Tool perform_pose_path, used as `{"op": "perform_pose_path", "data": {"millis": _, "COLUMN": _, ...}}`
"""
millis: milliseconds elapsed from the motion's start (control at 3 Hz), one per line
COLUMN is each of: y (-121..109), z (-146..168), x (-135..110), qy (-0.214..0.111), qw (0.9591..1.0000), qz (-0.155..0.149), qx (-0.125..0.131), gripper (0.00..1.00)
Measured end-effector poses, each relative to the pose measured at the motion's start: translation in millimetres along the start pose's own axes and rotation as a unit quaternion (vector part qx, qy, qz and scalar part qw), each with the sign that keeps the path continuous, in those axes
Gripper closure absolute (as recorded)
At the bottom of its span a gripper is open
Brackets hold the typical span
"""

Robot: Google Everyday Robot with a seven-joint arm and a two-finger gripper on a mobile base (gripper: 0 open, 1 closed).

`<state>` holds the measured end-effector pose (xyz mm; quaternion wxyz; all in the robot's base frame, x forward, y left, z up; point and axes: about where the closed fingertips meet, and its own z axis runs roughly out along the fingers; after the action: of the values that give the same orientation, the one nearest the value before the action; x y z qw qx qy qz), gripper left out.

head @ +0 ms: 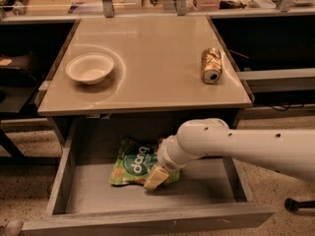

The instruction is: Pick green rice chip bag from top drawer and place on counter

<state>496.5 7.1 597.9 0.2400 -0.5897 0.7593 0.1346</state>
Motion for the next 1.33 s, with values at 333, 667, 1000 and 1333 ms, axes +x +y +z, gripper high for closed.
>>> {"op": "perform_pose_path", "data": {"millis": 333, "y": 0, "z": 0, "x": 0, "qy": 0.0, "qw": 1.0, "qz": 0.001, "qx": 0.0, "gripper": 0.38}}
{"op": "perform_pose_path", "data": {"millis": 667, "y": 0, "z": 0, "x": 0, "qy": 0.0, "qw": 1.0, "qz": 0.001, "qx": 0.0, "gripper": 0.61}}
{"op": "perform_pose_path", "data": {"millis": 1000, "y": 0, "z": 0, "x": 0, "qy": 0.0, "qw": 1.0, "qz": 0.001, "qx": 0.0, "gripper": 0.85}}
{"op": "perform_pose_path", "data": {"millis": 1333, "y": -2, "z": -12, "x": -9, "qy": -0.008, "qw": 0.9999, "qz": -0.007, "qx": 0.002, "gripper": 1.0}}
